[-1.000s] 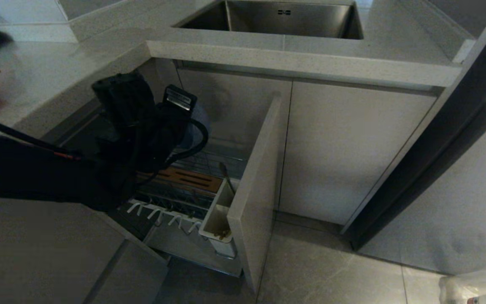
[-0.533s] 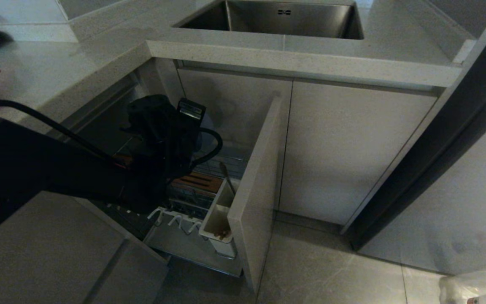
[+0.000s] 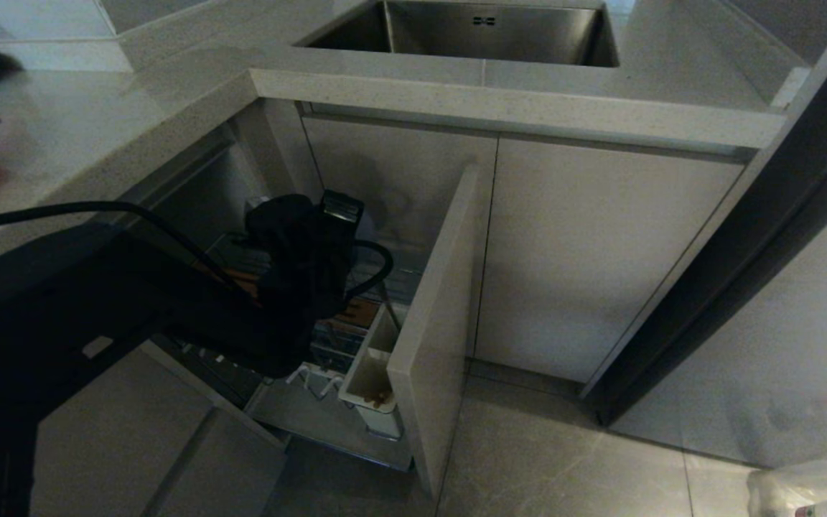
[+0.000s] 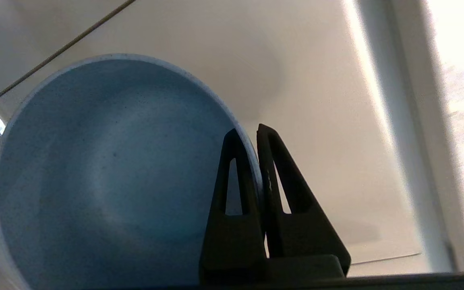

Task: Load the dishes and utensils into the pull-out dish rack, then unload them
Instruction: Pick up the bowl and place it in the cupboard

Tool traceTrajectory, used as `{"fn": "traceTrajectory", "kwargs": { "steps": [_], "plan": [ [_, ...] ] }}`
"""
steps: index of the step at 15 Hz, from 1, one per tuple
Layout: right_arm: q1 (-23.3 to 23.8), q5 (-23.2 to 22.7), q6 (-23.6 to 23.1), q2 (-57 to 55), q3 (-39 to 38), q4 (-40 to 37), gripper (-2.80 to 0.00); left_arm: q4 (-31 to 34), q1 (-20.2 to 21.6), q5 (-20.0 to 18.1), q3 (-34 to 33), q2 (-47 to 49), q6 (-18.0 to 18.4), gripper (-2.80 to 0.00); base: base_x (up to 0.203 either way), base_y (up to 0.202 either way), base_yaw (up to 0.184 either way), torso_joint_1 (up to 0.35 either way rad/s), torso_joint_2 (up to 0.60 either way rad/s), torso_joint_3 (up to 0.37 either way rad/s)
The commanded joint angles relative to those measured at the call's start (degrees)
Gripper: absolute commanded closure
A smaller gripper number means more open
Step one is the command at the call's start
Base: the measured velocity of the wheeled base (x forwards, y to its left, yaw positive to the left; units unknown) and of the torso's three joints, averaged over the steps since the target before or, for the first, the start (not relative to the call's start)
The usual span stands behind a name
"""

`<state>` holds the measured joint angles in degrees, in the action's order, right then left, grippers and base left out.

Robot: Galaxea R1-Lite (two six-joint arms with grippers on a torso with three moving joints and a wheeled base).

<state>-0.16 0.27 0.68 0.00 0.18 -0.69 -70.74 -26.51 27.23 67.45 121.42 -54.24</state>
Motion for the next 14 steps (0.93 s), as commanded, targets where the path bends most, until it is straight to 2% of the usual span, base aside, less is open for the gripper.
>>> {"fn": "traceTrajectory", "kwargs": {
  "steps": [1,14],
  "plan": [
    [0.0,0.1,0.0,0.0,0.0,0.0,0.00,-0.8,0.1,0.2,-0.3,1.0,-0.3,0.00,0.000,0.000,0.000,0.000,0.00,0.000],
    [0.0,0.0,0.0,-0.1,0.0,0.0,0.00,-1.9,0.5,-0.3,-4.3,0.8,-0.2,0.00,0.000,0.000,0.000,0.000,0.00,0.000]
  ]
}}
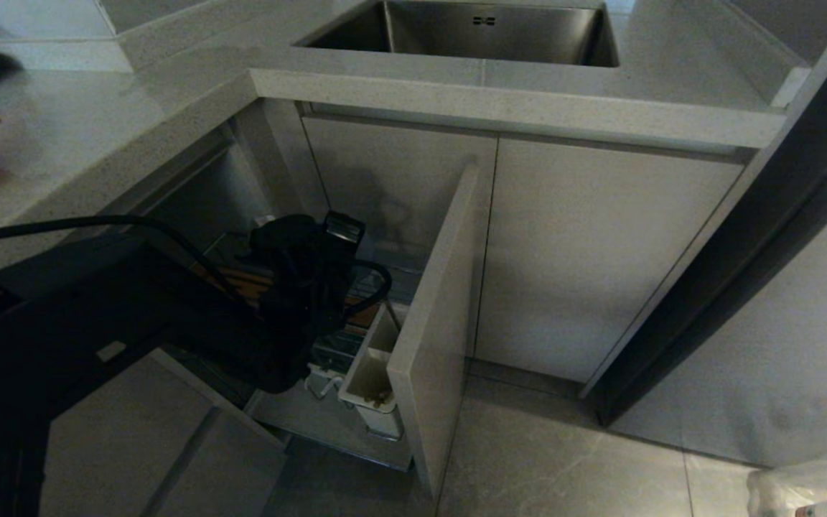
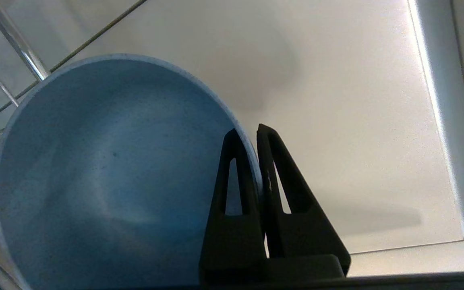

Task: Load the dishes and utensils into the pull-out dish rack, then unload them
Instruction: Pick up the bowl and place it in the cupboard

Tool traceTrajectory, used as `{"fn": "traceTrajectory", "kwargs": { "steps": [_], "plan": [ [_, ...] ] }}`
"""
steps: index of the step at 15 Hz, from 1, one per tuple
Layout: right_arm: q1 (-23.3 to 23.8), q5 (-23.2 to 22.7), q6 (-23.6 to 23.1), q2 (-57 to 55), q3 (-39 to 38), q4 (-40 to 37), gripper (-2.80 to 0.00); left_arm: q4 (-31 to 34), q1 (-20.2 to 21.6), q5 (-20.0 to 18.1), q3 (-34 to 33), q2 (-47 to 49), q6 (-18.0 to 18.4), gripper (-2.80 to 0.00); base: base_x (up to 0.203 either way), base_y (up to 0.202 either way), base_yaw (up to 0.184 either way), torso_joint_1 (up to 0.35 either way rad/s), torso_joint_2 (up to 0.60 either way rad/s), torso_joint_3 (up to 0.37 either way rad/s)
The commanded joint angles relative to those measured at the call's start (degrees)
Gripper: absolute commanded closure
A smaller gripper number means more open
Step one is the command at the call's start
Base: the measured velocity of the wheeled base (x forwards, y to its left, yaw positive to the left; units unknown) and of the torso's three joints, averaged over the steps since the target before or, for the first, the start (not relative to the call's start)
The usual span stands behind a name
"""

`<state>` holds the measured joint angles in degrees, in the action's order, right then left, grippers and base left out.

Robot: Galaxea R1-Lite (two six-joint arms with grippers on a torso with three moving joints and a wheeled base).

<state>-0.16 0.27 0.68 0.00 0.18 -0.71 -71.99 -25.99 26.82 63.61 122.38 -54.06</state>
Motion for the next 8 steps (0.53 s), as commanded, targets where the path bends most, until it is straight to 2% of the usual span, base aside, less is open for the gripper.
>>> {"fn": "traceTrajectory", "kwargs": {
  "steps": [1,8],
  "plan": [
    [0.0,0.0,0.0,-0.1,0.0,0.0,0.00,-0.9,0.0,0.2,-0.9,-0.2,-0.3,0.00,0.000,0.000,0.000,0.000,0.00,0.000],
    [0.0,0.0,0.0,0.0,0.0,0.0,0.00,-7.4,0.0,0.1,-5.6,1.3,-0.3,0.00,0.000,0.000,0.000,0.000,0.00,0.000]
  ]
}}
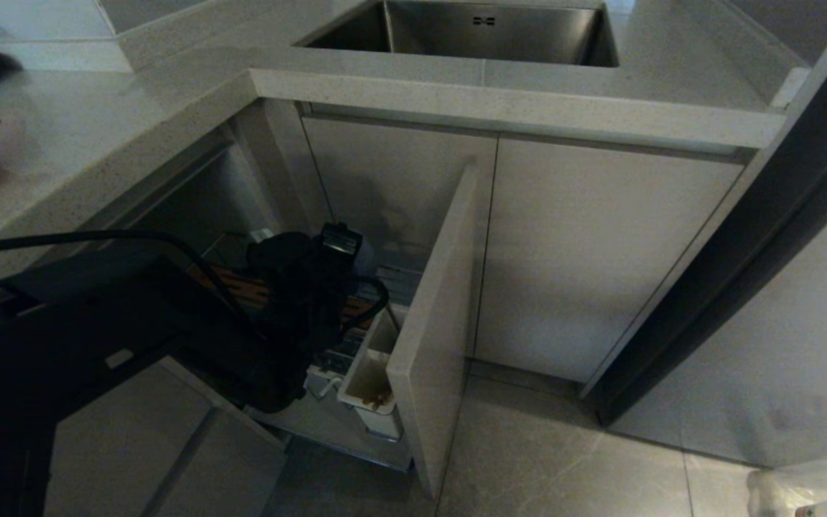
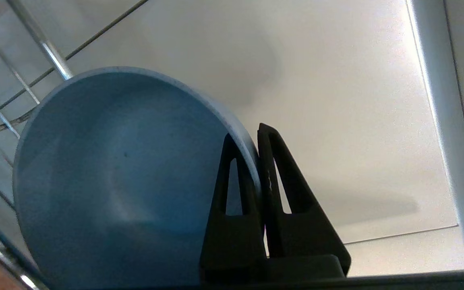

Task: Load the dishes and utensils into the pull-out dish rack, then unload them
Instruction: Pick up the bowl and place it in the cupboard

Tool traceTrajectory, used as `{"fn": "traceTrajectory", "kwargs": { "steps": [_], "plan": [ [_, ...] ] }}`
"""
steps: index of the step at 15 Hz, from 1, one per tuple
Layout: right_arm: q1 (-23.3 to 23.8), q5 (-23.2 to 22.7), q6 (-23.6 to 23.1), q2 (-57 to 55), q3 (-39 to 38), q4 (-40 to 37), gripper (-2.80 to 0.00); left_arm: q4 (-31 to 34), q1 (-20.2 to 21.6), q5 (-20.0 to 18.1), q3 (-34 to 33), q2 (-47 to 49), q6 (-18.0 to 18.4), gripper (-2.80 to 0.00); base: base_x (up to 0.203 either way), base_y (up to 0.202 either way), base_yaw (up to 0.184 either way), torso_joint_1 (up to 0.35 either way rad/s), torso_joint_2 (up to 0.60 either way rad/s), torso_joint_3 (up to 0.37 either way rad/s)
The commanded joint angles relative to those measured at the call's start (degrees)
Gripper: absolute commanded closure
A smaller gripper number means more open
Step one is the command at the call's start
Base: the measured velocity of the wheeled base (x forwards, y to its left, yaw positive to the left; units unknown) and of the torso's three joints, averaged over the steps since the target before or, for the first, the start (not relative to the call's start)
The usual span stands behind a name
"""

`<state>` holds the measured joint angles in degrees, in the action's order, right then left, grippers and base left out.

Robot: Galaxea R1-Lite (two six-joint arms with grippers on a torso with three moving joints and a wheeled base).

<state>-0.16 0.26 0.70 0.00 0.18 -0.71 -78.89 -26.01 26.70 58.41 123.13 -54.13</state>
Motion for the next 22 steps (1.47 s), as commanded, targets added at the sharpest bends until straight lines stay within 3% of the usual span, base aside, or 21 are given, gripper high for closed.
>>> {"fn": "traceTrajectory", "kwargs": {
  "steps": [1,4,5,6,18,22],
  "plan": [
    [0.0,0.0,0.0,-0.1,0.0,0.0,0.00,-0.5,-0.1,0.2,-0.4,0.5,-0.2,0.00,0.000,0.000,0.000,0.000,0.00,0.000],
    [0.0,0.0,-0.1,-0.1,0.0,0.0,0.00,-0.3,-0.1,0.3,-0.4,0.4,0.1,0.00,0.000,0.000,0.000,0.000,0.00,0.000],
    [0.0,0.0,-0.1,-0.1,0.0,0.0,0.00,-0.2,-0.1,0.3,-0.4,0.3,0.2,-0.38,0.000,0.000,0.000,0.000,0.00,0.000],
    [0.0,0.0,0.0,-0.1,0.0,0.0,0.00,-0.1,-0.1,0.2,-0.6,0.1,0.3,-2.80,0.000,0.000,0.000,0.000,0.00,0.000],
    [0.0,0.0,0.0,0.0,0.0,0.0,0.00,0.1,-1.0,-0.7,-9.0,-9.8,1.1,-2.80,0.000,0.000,0.000,0.000,0.00,0.000],
    [0.0,0.0,0.0,0.0,0.0,0.0,0.00,0.2,-1.9,-0.7,-10.6,-13.7,2.9,-2.80,0.000,0.000,0.000,0.000,0.00,0.000]
  ]
}}
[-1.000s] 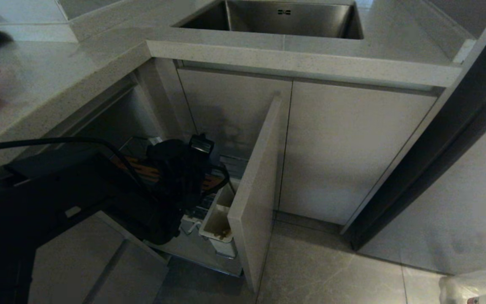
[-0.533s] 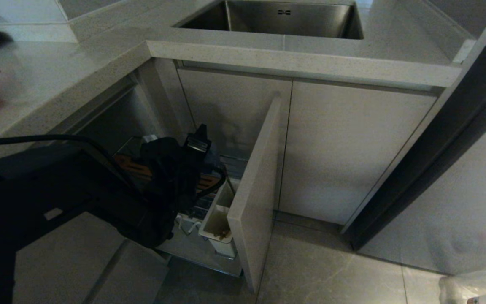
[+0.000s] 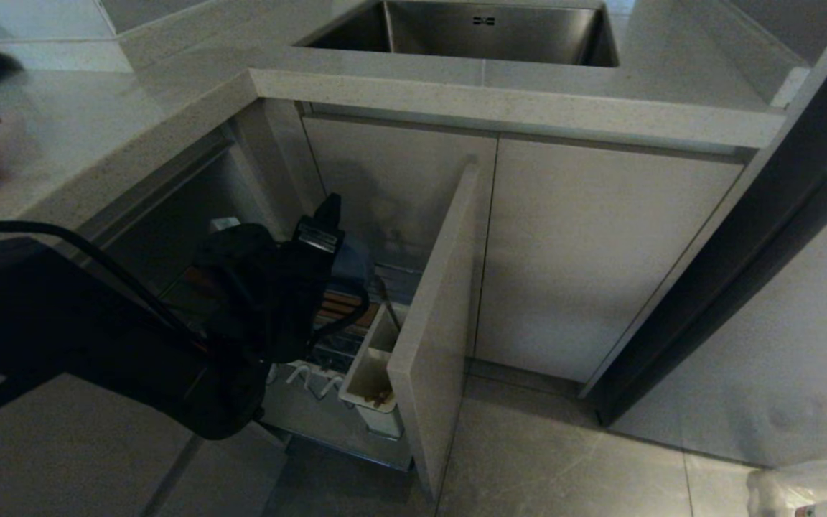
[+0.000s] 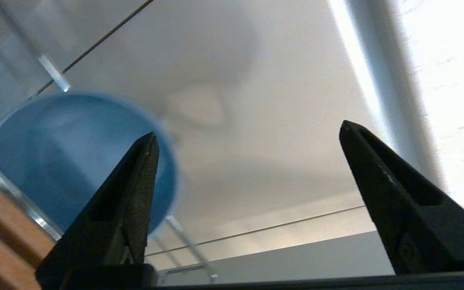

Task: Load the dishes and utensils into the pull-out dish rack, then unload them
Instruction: Pick up the chopsticks and place it in the cupboard

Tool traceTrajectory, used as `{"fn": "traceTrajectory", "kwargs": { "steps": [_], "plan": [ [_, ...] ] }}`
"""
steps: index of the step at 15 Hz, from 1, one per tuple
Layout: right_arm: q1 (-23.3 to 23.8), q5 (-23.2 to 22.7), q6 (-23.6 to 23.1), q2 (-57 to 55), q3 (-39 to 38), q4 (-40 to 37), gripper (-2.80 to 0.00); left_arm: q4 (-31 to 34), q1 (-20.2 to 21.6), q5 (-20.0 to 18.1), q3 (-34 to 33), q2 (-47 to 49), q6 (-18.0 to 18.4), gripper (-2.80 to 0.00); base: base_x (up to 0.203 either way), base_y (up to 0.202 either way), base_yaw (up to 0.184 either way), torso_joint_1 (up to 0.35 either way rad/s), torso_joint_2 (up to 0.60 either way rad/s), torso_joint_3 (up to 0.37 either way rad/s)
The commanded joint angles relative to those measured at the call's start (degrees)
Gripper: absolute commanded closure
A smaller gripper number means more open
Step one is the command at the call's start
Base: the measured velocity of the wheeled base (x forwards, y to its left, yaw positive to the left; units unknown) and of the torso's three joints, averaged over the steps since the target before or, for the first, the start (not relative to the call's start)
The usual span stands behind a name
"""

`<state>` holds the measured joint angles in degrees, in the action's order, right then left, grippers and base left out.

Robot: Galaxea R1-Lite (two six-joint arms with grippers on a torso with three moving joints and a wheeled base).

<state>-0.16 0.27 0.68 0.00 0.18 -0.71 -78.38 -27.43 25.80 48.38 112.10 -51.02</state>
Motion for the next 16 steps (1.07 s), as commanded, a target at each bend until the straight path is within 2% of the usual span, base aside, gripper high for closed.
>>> {"fn": "traceTrajectory", "kwargs": {
  "steps": [1,3,6,7,12,16],
  "plan": [
    [0.0,0.0,0.0,-0.1,0.0,0.0,0.00,0.4,-0.8,0.2,-0.8,-4.0,-0.1,-2.80,0.000,0.000,0.000,0.000,0.00,0.000],
    [0.0,0.0,0.0,0.0,0.0,0.0,0.00,2.7,-1.7,0.4,-1.9,-6.7,0.3,-2.80,0.000,0.000,0.000,0.000,0.00,0.000],
    [0.0,0.0,0.0,-0.1,0.0,0.0,0.00,3.0,-2.4,0.4,-4.8,-10.0,3.4,-2.80,0.000,0.000,0.000,0.000,0.00,0.000],
    [0.0,0.0,0.0,-0.1,0.0,0.0,0.00,3.1,-2.8,0.3,-5.4,-11.4,4.7,0.00,0.000,0.000,0.000,0.000,0.00,0.000],
    [0.0,0.0,0.0,0.0,0.0,0.0,0.00,11.1,-3.1,-0.8,-6.3,-16.8,12.1,0.00,0.000,0.000,0.000,0.000,0.00,0.000],
    [0.0,0.0,0.0,0.0,0.0,0.0,0.00,11.5,-4.7,-2.4,-3.4,-20.5,18.7,0.00,0.000,0.000,0.000,0.000,0.00,0.000]
  ]
}}
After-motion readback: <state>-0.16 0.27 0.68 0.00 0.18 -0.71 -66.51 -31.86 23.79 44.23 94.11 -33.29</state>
